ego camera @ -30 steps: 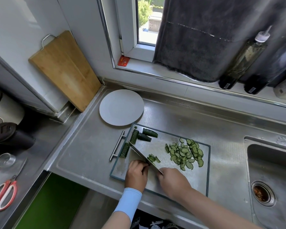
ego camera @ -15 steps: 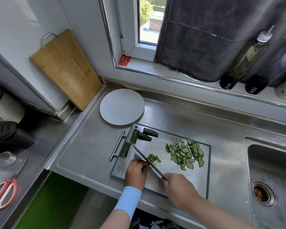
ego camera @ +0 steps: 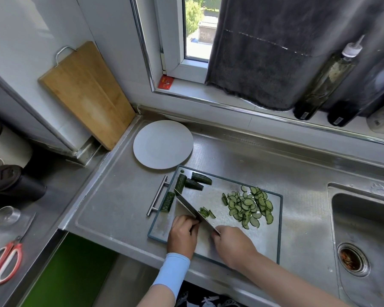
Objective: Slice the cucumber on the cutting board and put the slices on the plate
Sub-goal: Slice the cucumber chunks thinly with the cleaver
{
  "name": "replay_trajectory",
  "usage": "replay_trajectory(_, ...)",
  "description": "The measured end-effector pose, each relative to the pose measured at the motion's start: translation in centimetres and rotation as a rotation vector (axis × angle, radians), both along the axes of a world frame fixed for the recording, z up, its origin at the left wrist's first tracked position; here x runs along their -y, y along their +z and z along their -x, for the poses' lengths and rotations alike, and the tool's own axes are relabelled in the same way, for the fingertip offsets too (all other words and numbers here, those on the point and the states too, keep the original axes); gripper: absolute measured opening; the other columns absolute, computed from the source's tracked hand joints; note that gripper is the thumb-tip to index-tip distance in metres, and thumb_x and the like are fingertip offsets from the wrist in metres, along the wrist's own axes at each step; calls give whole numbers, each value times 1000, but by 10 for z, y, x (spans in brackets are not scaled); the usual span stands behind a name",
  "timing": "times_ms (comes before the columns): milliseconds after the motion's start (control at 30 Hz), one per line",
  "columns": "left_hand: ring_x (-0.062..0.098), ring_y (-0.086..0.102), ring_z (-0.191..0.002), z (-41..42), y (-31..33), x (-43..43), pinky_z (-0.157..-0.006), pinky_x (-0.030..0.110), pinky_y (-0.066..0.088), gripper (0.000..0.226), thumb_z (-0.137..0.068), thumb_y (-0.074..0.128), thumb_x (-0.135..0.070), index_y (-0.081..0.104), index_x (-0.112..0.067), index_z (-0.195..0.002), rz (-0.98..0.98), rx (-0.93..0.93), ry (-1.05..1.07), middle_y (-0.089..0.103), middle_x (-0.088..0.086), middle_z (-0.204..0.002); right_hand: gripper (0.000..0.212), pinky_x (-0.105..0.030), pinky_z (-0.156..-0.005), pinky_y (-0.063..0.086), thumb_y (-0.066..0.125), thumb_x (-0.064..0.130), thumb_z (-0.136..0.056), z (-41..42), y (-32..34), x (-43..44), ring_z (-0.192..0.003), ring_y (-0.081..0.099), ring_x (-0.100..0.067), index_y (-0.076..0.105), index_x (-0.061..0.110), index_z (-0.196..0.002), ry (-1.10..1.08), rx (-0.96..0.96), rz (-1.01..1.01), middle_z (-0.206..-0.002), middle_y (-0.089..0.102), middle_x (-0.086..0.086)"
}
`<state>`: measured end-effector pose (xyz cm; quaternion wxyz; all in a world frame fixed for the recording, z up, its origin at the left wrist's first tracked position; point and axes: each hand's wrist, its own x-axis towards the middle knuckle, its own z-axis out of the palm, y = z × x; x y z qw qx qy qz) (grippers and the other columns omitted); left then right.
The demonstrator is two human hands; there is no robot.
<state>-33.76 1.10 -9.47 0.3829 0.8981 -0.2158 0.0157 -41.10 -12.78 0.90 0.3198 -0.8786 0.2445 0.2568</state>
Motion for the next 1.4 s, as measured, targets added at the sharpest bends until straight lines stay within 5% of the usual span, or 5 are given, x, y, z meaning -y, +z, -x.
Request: replay_trajectory(1400, 10, 52, -79, -8, 3, -1, -72, 14, 40, 25, -61, 84, 4, 73, -16, -73, -15, -19, -19, 65, -2, -74, 37, -29, -55, 35, 41, 30, -102, 20, 15, -4, -55, 43, -14, 45, 24, -66, -46, 36, -15, -62, 52, 2)
